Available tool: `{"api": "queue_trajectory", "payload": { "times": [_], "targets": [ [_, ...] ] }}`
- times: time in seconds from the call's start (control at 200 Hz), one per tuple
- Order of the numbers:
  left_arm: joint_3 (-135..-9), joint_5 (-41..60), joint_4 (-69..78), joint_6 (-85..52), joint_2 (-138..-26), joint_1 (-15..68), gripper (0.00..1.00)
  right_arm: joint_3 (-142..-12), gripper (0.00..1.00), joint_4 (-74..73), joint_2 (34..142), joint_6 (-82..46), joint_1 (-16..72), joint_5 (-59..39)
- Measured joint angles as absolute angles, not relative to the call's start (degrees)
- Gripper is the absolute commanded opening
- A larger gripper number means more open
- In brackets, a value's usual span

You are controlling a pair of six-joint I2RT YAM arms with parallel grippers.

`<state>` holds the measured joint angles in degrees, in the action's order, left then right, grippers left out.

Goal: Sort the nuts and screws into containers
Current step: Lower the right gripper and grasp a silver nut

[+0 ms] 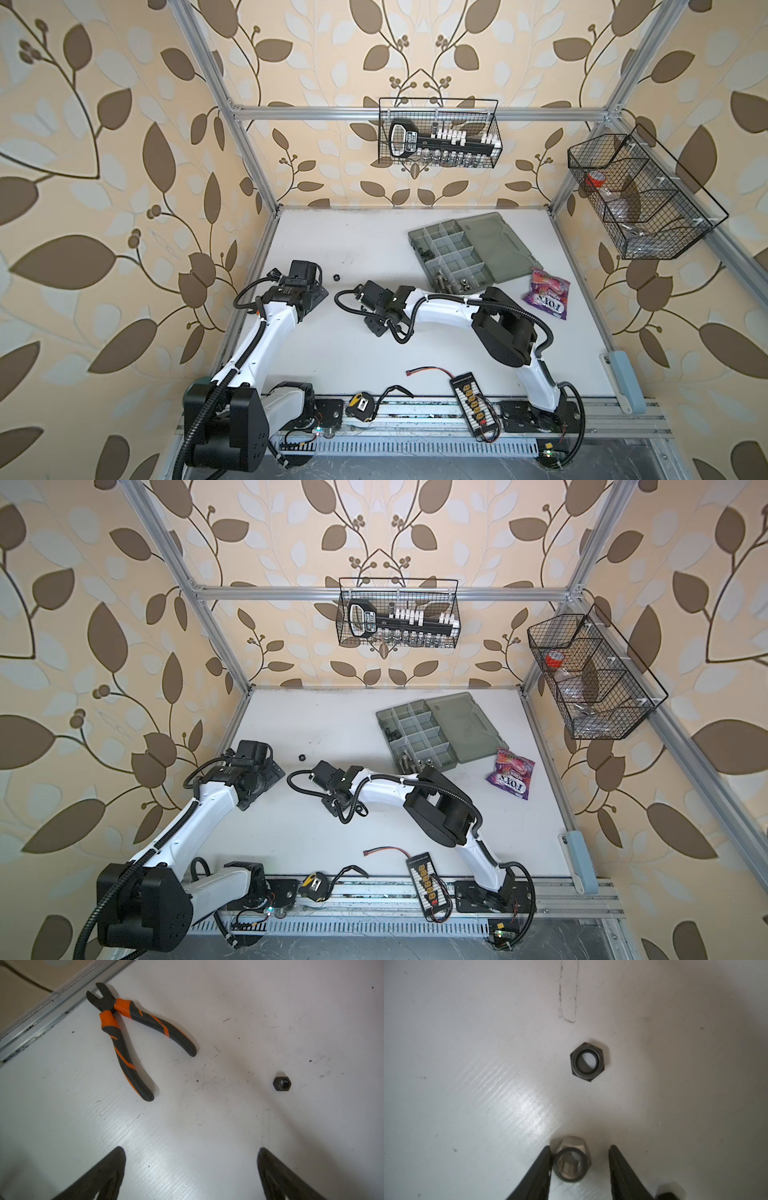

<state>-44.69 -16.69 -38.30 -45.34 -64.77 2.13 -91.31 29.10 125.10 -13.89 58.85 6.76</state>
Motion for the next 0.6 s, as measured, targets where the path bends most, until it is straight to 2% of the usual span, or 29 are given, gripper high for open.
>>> {"api": "queue_trajectory", "payload": {
  "times": [0.215,0.47,0.6],
  "targets": [
    [-44.7,-16.7,-38.3,-45.3,-64.8,2.1,0.99,-91.3,0.3,29.1,125.1,-13.7,58.8,6.5],
    [-44.7,-16.5,-38.3,-45.3,-65.1,2.1,0.99,-91.4,0.09,29.0,125.1,-13.4,58.9,6.6],
    [-44.7,-16.4,-38.3,-45.3,-65.1,2.1,0.99,-91.4,0.05,29.0,125.1,-13.5,58.9,6.6]
  ]
}}
